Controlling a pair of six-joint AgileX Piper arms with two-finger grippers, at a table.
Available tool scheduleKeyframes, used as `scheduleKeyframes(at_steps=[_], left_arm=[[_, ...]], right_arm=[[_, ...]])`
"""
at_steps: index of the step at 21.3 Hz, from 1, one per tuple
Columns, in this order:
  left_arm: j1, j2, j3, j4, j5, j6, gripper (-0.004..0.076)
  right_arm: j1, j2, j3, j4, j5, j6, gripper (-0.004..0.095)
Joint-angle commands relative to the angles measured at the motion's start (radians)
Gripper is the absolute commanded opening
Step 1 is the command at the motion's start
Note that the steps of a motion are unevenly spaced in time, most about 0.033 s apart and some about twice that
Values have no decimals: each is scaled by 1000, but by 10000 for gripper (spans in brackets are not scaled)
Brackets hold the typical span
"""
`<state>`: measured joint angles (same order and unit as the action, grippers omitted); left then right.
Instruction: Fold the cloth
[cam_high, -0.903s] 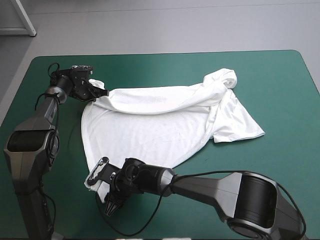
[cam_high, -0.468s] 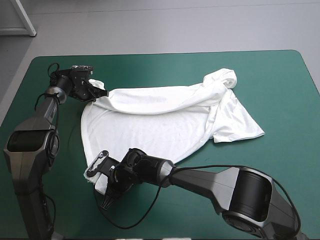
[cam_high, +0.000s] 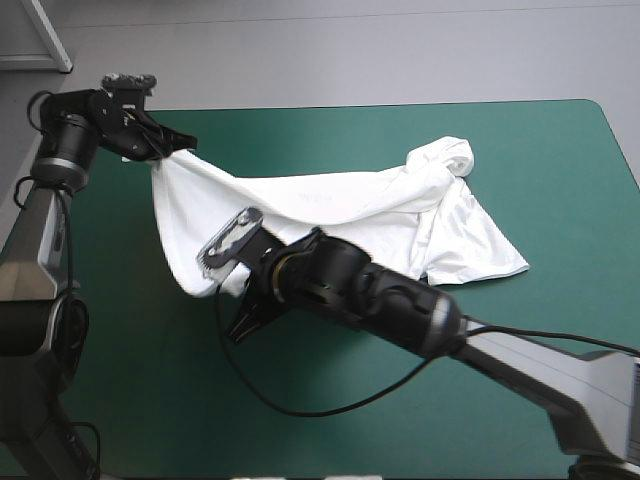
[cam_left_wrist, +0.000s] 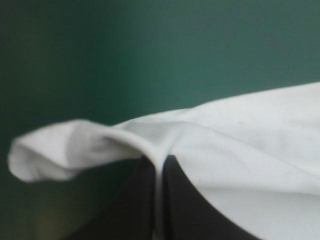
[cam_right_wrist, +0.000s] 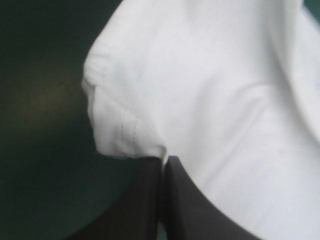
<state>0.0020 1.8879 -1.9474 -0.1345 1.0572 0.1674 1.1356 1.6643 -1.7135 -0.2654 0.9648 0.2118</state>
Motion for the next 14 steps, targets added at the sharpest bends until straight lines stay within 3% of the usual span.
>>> scheduleKeyframes(at_steps=[1, 5, 9, 14], left_arm=[[-3, -157, -106, -20, 27, -1, -9], [-3, -280, -232, -20, 54, -1, -9], [-3, -401, -415, -26, 35, 15, -9], [-3, -467, -602, -19, 26, 22, -9]], right_arm=[[-5, -154, -117, -149, 34, 33, -15], [-5, -265, -273, -331, 103, 38, -15], [-5, -343, -484, -505, 83, 27, -15], [-5, -360, -736, -542, 8, -75, -15]])
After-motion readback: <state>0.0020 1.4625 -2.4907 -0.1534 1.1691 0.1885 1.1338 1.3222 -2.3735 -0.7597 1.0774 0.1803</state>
